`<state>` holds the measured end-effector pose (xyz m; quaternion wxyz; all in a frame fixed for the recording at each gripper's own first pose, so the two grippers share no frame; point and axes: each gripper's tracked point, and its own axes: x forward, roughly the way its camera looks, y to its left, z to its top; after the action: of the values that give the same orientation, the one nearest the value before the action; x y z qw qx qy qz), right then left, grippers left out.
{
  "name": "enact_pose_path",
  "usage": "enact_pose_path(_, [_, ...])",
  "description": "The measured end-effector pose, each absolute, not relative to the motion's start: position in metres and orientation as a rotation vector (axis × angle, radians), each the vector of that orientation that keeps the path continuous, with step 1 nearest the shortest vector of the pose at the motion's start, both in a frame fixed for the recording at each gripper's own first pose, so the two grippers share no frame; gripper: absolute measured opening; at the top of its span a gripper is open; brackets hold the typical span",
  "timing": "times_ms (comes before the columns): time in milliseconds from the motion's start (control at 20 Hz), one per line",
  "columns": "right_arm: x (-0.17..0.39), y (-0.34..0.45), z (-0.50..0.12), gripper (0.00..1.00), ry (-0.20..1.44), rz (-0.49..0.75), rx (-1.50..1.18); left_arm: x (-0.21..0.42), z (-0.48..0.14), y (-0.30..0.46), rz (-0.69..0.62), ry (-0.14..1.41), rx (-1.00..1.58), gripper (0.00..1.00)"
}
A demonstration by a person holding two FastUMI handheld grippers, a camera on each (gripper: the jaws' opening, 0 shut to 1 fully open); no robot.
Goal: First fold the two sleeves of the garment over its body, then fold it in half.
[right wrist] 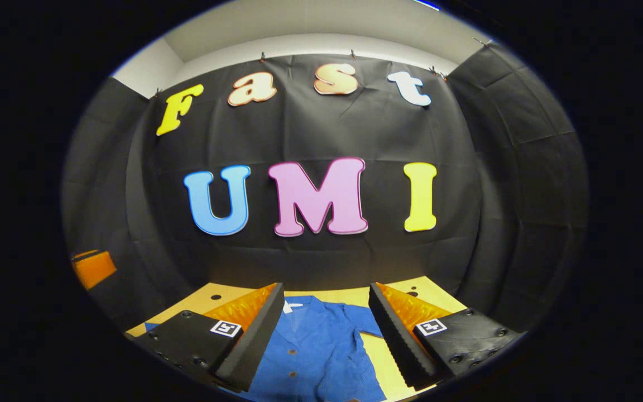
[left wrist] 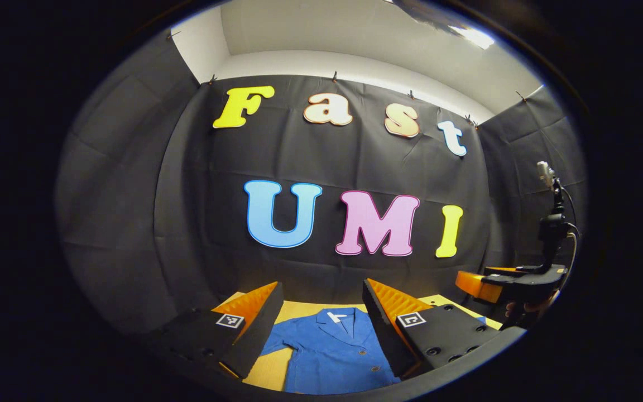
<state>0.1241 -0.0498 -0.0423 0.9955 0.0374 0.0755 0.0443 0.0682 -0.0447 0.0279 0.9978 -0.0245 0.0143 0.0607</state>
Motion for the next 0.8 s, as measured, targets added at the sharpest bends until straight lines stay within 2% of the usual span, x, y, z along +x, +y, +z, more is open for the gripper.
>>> enact_pose_path(200, [0.161, -0.111, -0.092, 0.97, 0.29, 0.009, 0.107, 0.077, 0.019, -0.061, 0.14, 0.064, -0.063, 0.82])
enact_pose_path(400, [0.195, -0.208, -0.163, 0.97, 0.451, -0.133, 0.121, 0.095, 0.013, -0.086, 0.153, 0.089, -0.075, 0.82])
enact_pose_path(600, [0.199, -0.308, -0.23, 0.98, 0.644, -0.277, 0.142, 0.122, 0.007, -0.114, 0.163, 0.111, -0.08, 0.82])
enact_pose_path(800, [0.201, -0.383, -0.288, 0.98, 0.785, -0.378, 0.241, 0.153, -0.006, -0.154, 0.114, 0.161, -0.069, 0.82])
